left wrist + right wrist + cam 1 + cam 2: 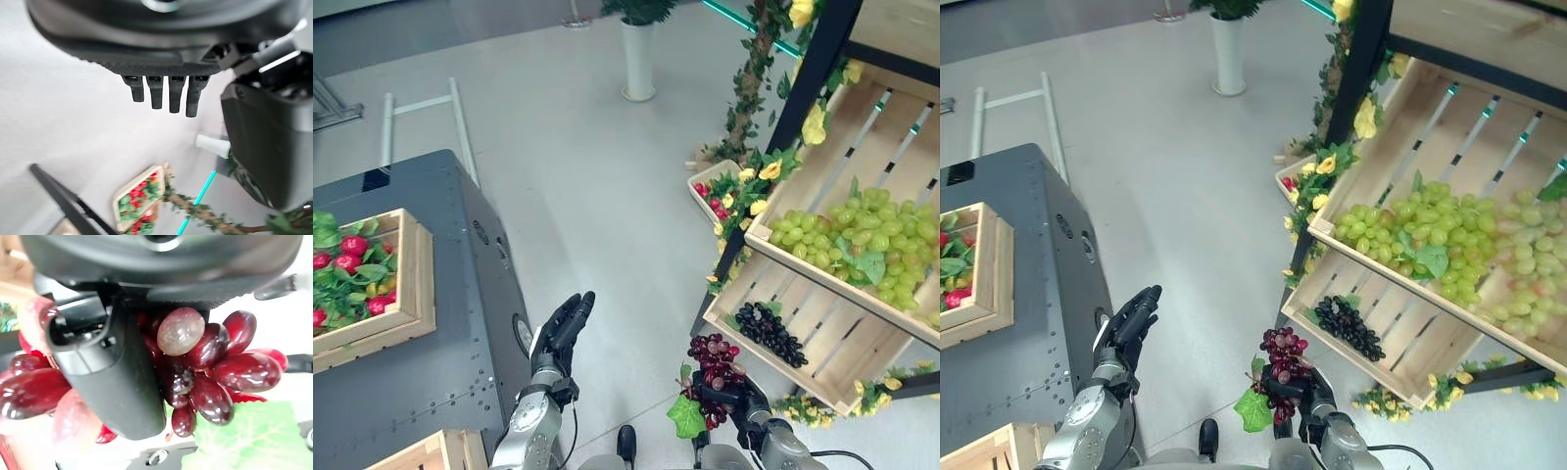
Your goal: Pick up the fruits from the basket on one side to the basket on the other side
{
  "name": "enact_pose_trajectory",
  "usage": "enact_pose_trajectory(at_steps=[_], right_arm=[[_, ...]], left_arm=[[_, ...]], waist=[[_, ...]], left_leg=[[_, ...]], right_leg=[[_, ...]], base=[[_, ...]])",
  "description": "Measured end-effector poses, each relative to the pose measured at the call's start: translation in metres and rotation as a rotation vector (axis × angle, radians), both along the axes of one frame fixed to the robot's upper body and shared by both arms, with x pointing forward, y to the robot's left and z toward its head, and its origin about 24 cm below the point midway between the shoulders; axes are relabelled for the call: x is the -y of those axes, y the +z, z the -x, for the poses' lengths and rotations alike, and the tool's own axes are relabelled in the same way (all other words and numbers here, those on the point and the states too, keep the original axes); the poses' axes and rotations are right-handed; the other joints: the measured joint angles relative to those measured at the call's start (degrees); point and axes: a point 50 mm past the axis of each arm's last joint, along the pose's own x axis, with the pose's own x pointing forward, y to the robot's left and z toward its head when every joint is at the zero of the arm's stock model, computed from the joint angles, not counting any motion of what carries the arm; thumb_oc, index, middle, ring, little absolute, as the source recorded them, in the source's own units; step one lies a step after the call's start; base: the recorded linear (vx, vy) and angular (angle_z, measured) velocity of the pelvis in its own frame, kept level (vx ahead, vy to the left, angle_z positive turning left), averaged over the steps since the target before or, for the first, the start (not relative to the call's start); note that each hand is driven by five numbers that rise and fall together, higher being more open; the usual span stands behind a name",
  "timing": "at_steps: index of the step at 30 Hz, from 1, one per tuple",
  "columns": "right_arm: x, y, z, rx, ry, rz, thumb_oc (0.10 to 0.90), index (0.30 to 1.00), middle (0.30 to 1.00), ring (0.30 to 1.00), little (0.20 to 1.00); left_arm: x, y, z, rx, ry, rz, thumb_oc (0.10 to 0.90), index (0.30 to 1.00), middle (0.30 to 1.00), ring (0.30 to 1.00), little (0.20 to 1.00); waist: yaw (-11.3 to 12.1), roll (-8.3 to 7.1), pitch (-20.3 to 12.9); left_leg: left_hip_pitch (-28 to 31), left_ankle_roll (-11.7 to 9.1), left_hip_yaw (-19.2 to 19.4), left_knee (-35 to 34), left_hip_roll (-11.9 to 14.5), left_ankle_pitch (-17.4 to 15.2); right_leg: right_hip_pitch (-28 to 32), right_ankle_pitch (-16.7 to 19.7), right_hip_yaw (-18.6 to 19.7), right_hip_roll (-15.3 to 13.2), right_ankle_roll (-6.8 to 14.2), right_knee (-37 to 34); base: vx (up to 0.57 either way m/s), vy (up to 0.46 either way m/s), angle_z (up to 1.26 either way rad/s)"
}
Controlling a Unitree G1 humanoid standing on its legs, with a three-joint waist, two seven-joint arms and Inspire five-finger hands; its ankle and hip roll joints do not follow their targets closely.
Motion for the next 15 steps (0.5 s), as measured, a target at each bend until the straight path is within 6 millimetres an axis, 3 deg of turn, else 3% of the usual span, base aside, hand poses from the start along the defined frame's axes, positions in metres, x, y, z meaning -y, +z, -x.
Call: enact_pose_trajectory(at_steps=[2, 3, 6, 7, 11, 13, 15], right_arm=[[-0.004, 0.008, -0.015, 0.05, 0.0, -0.013, 0.4, 0.3, 0.3, 0.3, 0.3], [-0.002, 0.008, -0.017, 0.054, -0.01, -0.006, 0.4, 0.3, 0.3, 0.3, 0.3], [0.001, 0.009, -0.022, 0.066, -0.037, -0.001, 0.4, 0.3, 0.3, 0.3, 0.3], [0.002, 0.013, -0.03, 0.092, -0.047, -0.005, 0.4, 0.3, 0.3, 0.3, 0.3], [0.003, 0.045, -0.072, 0.243, -0.103, 0.021, 0.4, 0.3, 0.3, 0.3, 0.3], [0.006, 0.06, -0.087, 0.326, -0.138, 0.026, 0.4, 0.3, 0.3, 0.3, 0.3], [0.015, 0.069, -0.094, 0.386, -0.169, 0.041, 0.4, 0.3, 0.3, 0.3, 0.3]], left_arm=[[-0.001, 0.002, -0.004, 0.006, 0.017, -0.007, 0.8, 0.9, 0.9, 0.9, 0.9], [0.002, 0.004, -0.01, 0.018, 0.019, 0.003, 0.8, 0.9, 0.9, 0.9, 0.9], [0.006, 0.015, -0.025, 0.08, 0.013, 0.006, 0.8, 0.9, 0.9, 0.9, 0.9], [0.007, 0.023, -0.034, 0.118, 0.019, 0.001, 0.8, 0.9, 0.9, 0.9, 0.9], [0.014, 0.045, -0.06, 0.202, 0.051, 0.023, 0.8, 0.9, 0.9, 0.9, 0.9], [0.019, 0.05, -0.067, 0.222, 0.043, 0.034, 0.8, 0.9, 0.9, 0.9, 0.9], [0.03, 0.052, -0.071, 0.231, 0.006, 0.041, 0.8, 0.9, 0.9, 0.9, 0.9]], waist=[[-0.1, 0.09, 1.9], [-0.8, 0.59, 2.3], [-0.1, 0.85, 3.8], [0.3, 0.66, 5.4], [0.3, 1.17, 11.7], [-0.2, 1.06, 15.2], [-0.1, 1.03, 16.3]], left_leg=[[0.1, 0.7, 2.9, 0.3, 0.4, -0.8], [0.0, 0.9, 2.8, 0.3, 0.5, -0.8], [-2.4, 0.1, 3.0, 3.1, 1.3, -1.3], [-4.6, -0.7, 3.1, 5.7, 1.7, -1.7], [-15.1, -2.2, 2.9, 21.1, 4.2, -7.4], [-17.4, -2.5, 2.9, 24.6, 5.2, -8.6], [-21.0, -2.8, 2.7, 29.3, 5.8, -10.4]], right_leg=[[-1.6, 0.6, -1.9, -0.3, -0.7, 0.9], [-1.4, -0.8, -3.8, -1.0, -2.3, 2.4], [-2.0, -5.7, -4.2, -2.2, -2.9, 6.2], [-3.0, -5.8, -4.8, -2.5, -1.5, 6.9], [-11.1, -8.3, -5.0, -1.2, -3.4, 16.2], [-13.2, -9.4, -4.9, -1.0, -4.0, 19.0], [-16.6, -10.9, -4.9, -1.0, -4.6, 23.3]], base=[[-0.04, -0.023, -0.83], [-0.05, -0.086, -0.42], [-0.18, -0.154, -0.02], [-0.21, -0.205, 0.1], [-0.16, -0.132, -0.08], [-0.08, -0.127, -0.12], [-0.08, -0.133, -0.05]])
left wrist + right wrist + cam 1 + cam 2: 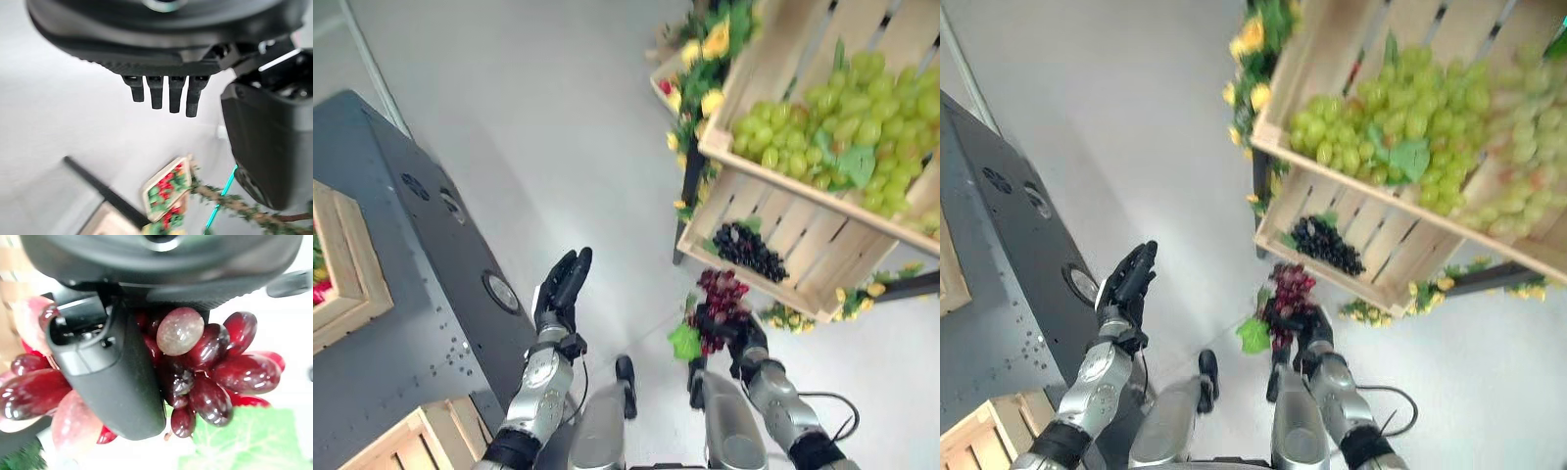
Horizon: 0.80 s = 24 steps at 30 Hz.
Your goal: Pick up the fruits from the basket on one side to the basket on the other side
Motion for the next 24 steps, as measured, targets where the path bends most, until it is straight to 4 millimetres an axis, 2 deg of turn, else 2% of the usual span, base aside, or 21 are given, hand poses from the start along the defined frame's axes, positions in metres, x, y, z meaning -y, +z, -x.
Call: enact_pose_trajectory(at_steps=[3, 6, 9, 14, 17, 22, 24], right_arm=[[0.013, 0.007, -0.004, 0.041, -0.059, 0.008, 0.4, 0.3, 0.3, 0.3, 0.3], [0.02, 0.016, -0.01, 0.078, -0.089, 0.017, 0.4, 0.3, 0.3, 0.3, 0.3], [0.026, 0.03, -0.021, 0.127, -0.12, 0.016, 0.4, 0.3, 0.3, 0.3, 0.3], [0.04, 0.082, -0.053, 0.294, -0.201, 0.033, 0.4, 0.3, 0.3, 0.3, 0.3], [0.055, 0.106, -0.062, 0.366, -0.26, 0.058, 0.4, 0.3, 0.3, 0.3, 0.3], [0.082, 0.158, -0.076, 0.495, -0.352, 0.172, 0.4, 0.3, 0.3, 0.3, 0.3], [0.088, 0.168, -0.079, 0.514, -0.373, 0.21, 0.4, 0.3, 0.3, 0.3, 0.3]], left_arm=[[0.01, -0.002, 0.002, -0.001, -0.034, 0.002, 0.8, 0.9, 0.9, 0.9, 0.9], [0.011, -0.002, 0.003, 0.01, -0.029, 0.005, 0.8, 0.9, 0.9, 0.9, 0.9], [0.009, 0.0, 0.002, 0.023, -0.023, 0.006, 0.8, 0.9, 0.9, 0.9, 0.9], [0.008, 0.0, 0.001, 0.026, -0.025, 0.005, 0.8, 0.9, 0.9, 0.9, 0.9], [0.008, 0.0, 0.001, 0.029, -0.035, 0.004, 0.8, 0.9, 0.9, 0.9, 0.9], [0.001, 0.001, 0.002, 0.036, -0.058, -0.024, 0.8, 0.9, 0.9, 0.9, 0.9], [-0.001, 0.002, 0.002, 0.036, -0.059, -0.027, 0.8, 0.9, 0.9, 0.9, 0.9]], waist=[[0.0, 0.17, 0.9], [0.2, 0.27, 1.2], [0.3, 0.43, 1.3], [1.0, 0.78, 1.5], [1.9, 0.89, 1.5], [2.6, 1.53, 1.8], [2.7, 1.55, 1.8]], left_leg=[[-3.2, 0.1, -1.2, 5.9, 0.0, -2.5], [-6.4, -0.3, -2.2, 11.4, 0.1, -4.9], [-9.0, -0.5, -3.1, 14.3, 0.1, -5.6], [-13.6, -0.7, -4.8, 18.8, -0.1, -6.4], [-14.4, -0.7, -4.9, 19.6, -0.1, -6.4], [-16.2, -0.2, -6.0, 22.9, -0.4, -7.3], [-16.7, -0.1, -6.1, 23.8, -0.6, -7.5]], right_leg=[[-3.5, -2.9, 0.2, -0.6, -0.5, 6.7], [-6.7, -5.4, 0.1, -1.1, -1.1, 12.4], [-9.2, -6.3, 0.0, -1.3, -1.5, 15.3], [-13.4, -6.8, -0.3, -1.6, -2.2, 19.0], [-14.2, -6.8, -0.2, -1.7, -2.3, 20.0], [-15.5, -7.4, -0.4, -2.0, -2.7, 22.5], [-16.0, -7.7, -0.4, -2.3, -2.7, 23.5]], base=[[-0.05, -0.104, -0.01], [-0.03, -0.079, 0.01], [-0.01, -0.047, 0.03], [0.0, -0.029, -0.02], [0.0, 0.0, 0.0], [0.03, 0.017, 0.01], [0.02, 0.027, 0.04]])
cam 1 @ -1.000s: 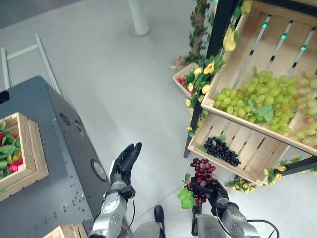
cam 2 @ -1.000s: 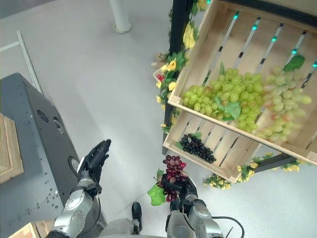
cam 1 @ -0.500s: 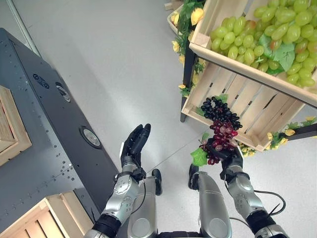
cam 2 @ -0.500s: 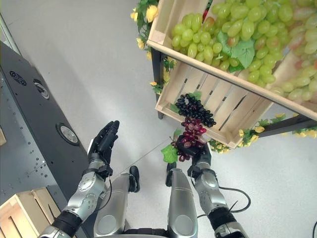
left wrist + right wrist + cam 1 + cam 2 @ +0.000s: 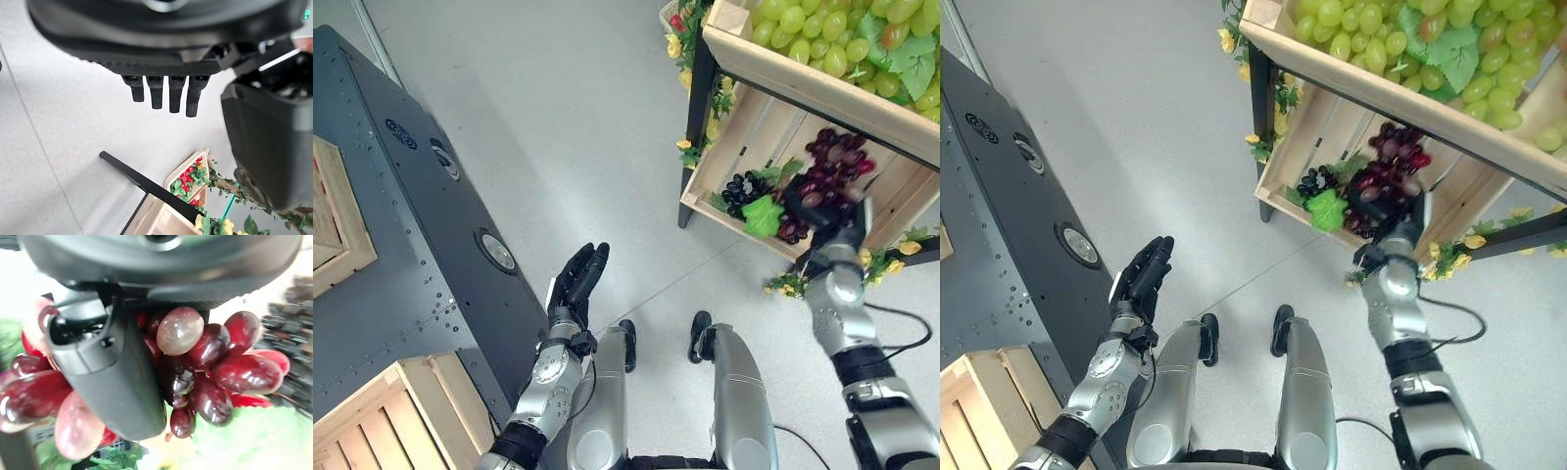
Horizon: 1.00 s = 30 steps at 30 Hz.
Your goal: Pick up the fruits from the basket on one side to the basket on the other side
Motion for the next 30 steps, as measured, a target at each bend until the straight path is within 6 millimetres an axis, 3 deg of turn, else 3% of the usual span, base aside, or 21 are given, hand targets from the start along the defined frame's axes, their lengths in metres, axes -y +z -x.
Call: enact_pose_trajectory(at_steps=[5, 10, 18, 19, 20, 24, 30], right_arm=[[0.028, 0.025, -0.012, -0.024, -0.138, 0.112, 0.4, 0.3, 0.3, 0.3, 0.3], [0.047, 0.036, -0.016, -0.104, -0.216, 0.23, 0.4, 0.3, 0.3, 0.3, 0.3], [0.054, 0.04, -0.023, -0.222, -0.268, 0.368, 0.4, 0.3, 0.3, 0.3, 0.3], [0.054, 0.04, -0.023, -0.232, -0.278, 0.383, 0.414, 0.321, 0.321, 0.321, 0.321], [0.054, 0.04, -0.024, -0.257, -0.303, 0.425, 0.8, 0.9, 0.9, 0.9, 0.9], [0.053, 0.046, -0.029, -0.332, -0.333, 0.548, 0.8, 0.9, 0.9, 0.9, 0.9], [0.064, 0.055, -0.027, -0.383, -0.401, 0.587, 0.8, 0.9, 0.9, 0.9, 0.9]], left_arm=[[-0.001, 0.001, 0.0, 0.005, -0.042, -0.012, 0.8, 0.9, 0.9, 0.9, 0.9], [0.001, 0.0, 0.001, -0.009, -0.071, -0.012, 0.8, 0.9, 0.9, 0.9, 0.9], [0.003, 0.006, -0.005, 0.009, -0.101, -0.042, 0.8, 0.9, 0.9, 0.9, 0.9], [0.004, 0.006, -0.005, 0.01, -0.105, -0.043, 0.8, 0.9, 0.9, 0.9, 0.9], [0.005, 0.007, -0.006, 0.013, -0.111, -0.045, 0.8, 0.9, 0.9, 0.9, 0.9], [0.007, 0.007, -0.005, 0.009, -0.11, -0.038, 0.8, 0.9, 0.9, 0.9, 0.9], [0.012, 0.01, -0.005, 0.019, -0.122, -0.03, 0.8, 0.9, 0.9, 0.9, 0.9]], waist=[[1.2, 0.86, 0.1], [2.2, 1.29, 0.1], [2.6, 1.63, 0.1], [2.6, 1.64, 0.1], [2.6, 1.64, 0.1], [2.4, 1.68, 0.1], [2.6, 1.79, 0.1]], left_leg=[[-3.6, 0.0, -0.3, 3.1, -0.4, -0.6], [-5.4, 0.2, -0.8, 4.2, -1.3, -0.6], [-10.5, 0.6, -1.3, 7.9, -1.5, -1.2], [-10.7, 0.6, -1.3, 8.1, -1.5, -1.2], [-11.0, 0.6, -1.3, 8.2, -1.5, -1.2], [-11.5, 0.7, -1.5, 7.9, -1.7, -1.2], [-11.5, 0.7, -1.4, 6.8, -1.9, -1.2]], right_leg=[[-3.4, -0.2, 0.0, -0.8, 0.0, 2.5], [-5.1, -0.2, -0.4, -2.1, 0.0, 3.7], [-9.8, -0.5, -0.3, -2.6, -0.3, 6.9], [-10.0, -0.5, -0.3, -2.6, -0.3, 7.0], [-10.3, -0.5, -0.3, -2.6, -0.2, 7.1], [-10.8, -0.3, -0.2, -2.5, 0.0, 6.5], [-10.9, -0.3, -0.4, -2.5, 0.0, 5.9]], base=[[0.0, 0.004, 0.0], [-0.01, 0.004, -0.01], [0.0, 0.001, 0.01], [-0.03, 0.025, 0.0], [0.0, 0.0, 0.0], [-0.04, 0.03, -0.05], [-0.01, 0.008, 0.0]])
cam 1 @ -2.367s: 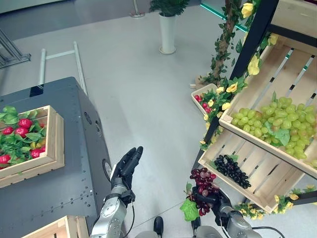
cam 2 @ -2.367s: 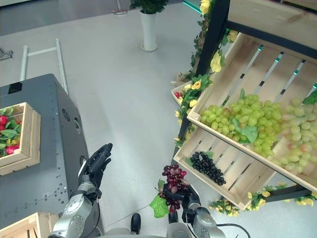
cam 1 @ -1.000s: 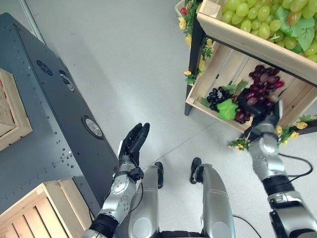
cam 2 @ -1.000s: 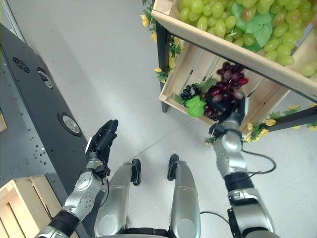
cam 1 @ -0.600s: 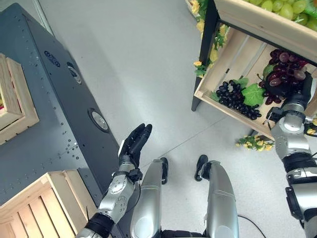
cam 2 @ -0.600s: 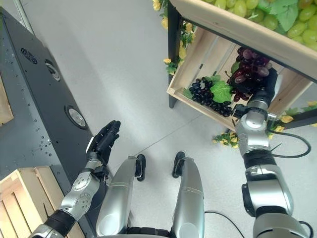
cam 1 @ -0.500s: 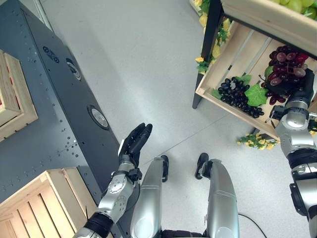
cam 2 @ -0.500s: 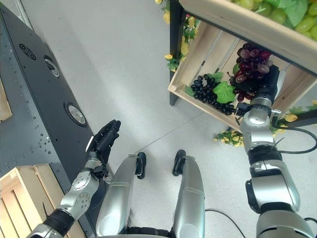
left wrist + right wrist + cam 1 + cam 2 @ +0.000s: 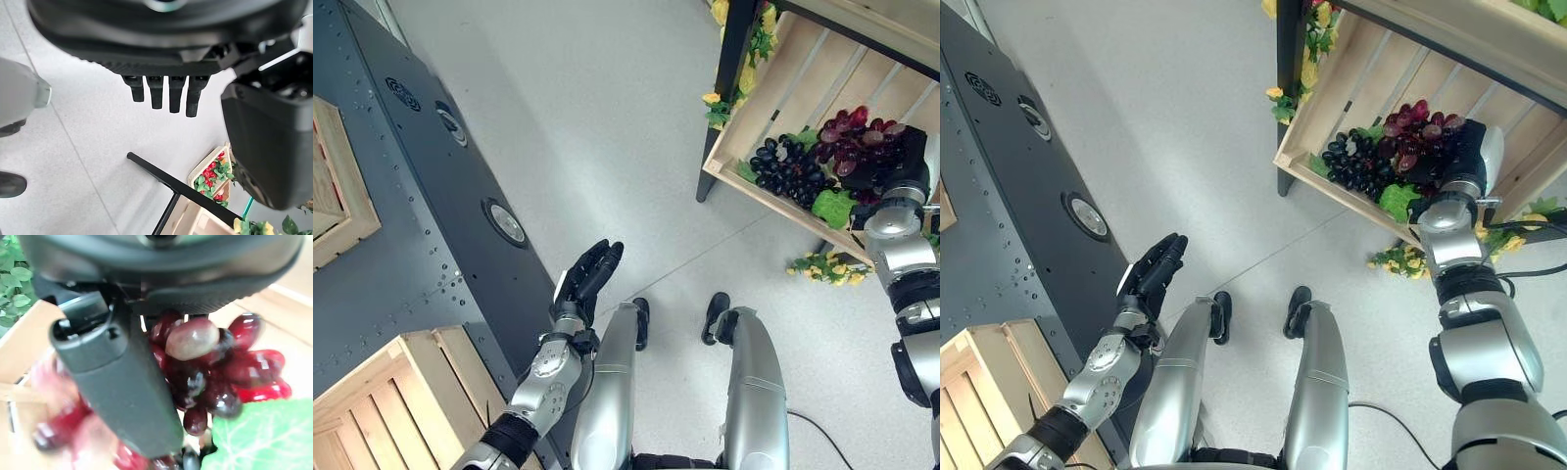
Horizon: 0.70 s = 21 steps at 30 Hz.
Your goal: Pick up the fruits from the basket on one side to the basket on the other side
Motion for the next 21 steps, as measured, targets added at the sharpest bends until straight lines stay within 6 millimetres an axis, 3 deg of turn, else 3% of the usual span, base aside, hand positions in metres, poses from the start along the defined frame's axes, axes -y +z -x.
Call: enact_pose_trajectory(at_steps=[13, 21], right_arm=[[0.006, 0.022, -0.004, -0.008, -0.092, -0.022, 0.8, 0.9, 0.9, 0.9, 0.9], [0.008, 0.017, -0.003, -0.023, -0.105, -0.051, 0.8, 0.9, 0.9, 0.9, 0.9]], left_arm=[[0.005, 0.008, -0.006, 0.023, -0.028, -0.009, 0.8, 0.9, 0.9, 0.9, 0.9], [0.019, 0.001, -0.001, 0.001, -0.087, -0.029, 0.8, 0.9, 0.9, 0.9, 0.9]], waist=[[-0.1, 0.3, -0.1], [-0.3, 0.99, 0.0]], left_leg=[[2.0, 0.3, 0.1, -1.8, -0.3, -0.2], [7.4, 0.2, 0.7, -6.1, -0.5, 0.6]], right_leg=[[1.8, 0.0, -0.1, -0.6, 0.3, -1.4], [6.5, 0.1, -0.7, -0.8, 0.2, -4.2]], base=[[0.0, 0.0, 0.0], [0.01, -0.01, 0.0]])
